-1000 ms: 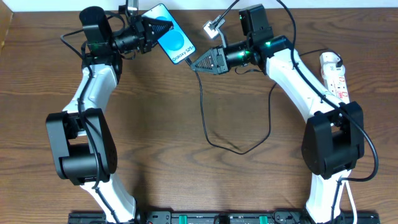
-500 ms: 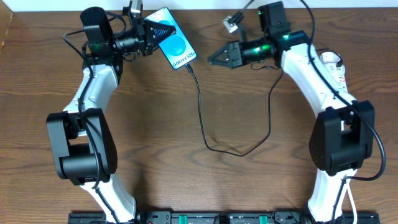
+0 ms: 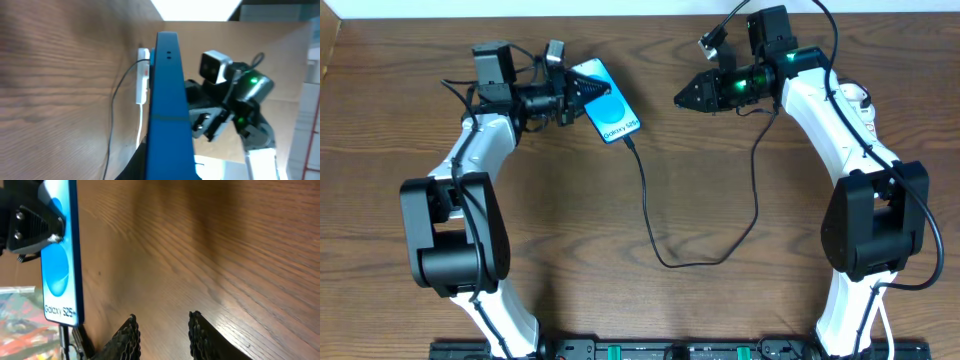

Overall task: Plug charger to phone and switch on socket
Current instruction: 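Lower the held phone toward the table with the left gripper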

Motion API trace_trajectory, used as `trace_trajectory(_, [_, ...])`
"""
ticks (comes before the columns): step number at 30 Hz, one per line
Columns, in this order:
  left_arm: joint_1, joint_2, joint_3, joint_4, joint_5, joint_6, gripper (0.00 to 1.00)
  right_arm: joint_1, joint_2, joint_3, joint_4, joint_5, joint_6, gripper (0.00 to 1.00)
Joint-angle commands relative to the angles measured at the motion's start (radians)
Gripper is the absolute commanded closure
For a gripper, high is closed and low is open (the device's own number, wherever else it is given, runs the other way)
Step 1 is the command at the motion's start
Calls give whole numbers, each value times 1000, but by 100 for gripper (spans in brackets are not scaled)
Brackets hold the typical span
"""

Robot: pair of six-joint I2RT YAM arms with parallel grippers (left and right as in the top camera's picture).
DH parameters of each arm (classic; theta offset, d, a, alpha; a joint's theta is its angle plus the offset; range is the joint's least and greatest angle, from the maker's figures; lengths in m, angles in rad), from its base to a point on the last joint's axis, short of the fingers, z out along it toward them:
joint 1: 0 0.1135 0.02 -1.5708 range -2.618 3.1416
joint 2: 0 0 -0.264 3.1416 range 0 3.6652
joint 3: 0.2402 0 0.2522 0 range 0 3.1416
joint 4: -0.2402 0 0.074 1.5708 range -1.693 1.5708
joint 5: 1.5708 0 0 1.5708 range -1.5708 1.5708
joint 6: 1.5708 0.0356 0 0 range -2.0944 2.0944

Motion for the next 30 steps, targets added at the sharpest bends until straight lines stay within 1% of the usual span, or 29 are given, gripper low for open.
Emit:
trace_trajectory(1, [-20, -11, 13, -50, -61, 101, 93, 3, -23, 19, -10, 19, -27, 67])
trace_trajectory(6, [-81, -11, 14, -145, -102, 193, 93, 3, -23, 19, -50, 68, -33, 66])
trace_trajectory(9, [-112, -11, 14, -211, -151, 214, 93, 3, -23, 19, -56, 68, -37, 65])
trace_trajectory(12, [-143, -11, 14, -300, -208, 261, 93, 3, -23, 19, -56, 68, -37, 65])
trace_trajectory(20, [-170, -11, 14, -520, -245, 415, 93, 3, -23, 19, -69, 95, -37, 65])
trace_trajectory(23, [-179, -10, 14, -598, -286, 481, 93, 3, -23, 19, -71, 97, -36, 64])
trace_trajectory(26, [-188, -9, 14, -635, -326, 505, 93, 5, -23, 19, -74, 97, -36, 65])
trace_trajectory(30, [-197, -2, 14, -626, -325, 512, 93, 11, -23, 19, -79, 97, -37, 64])
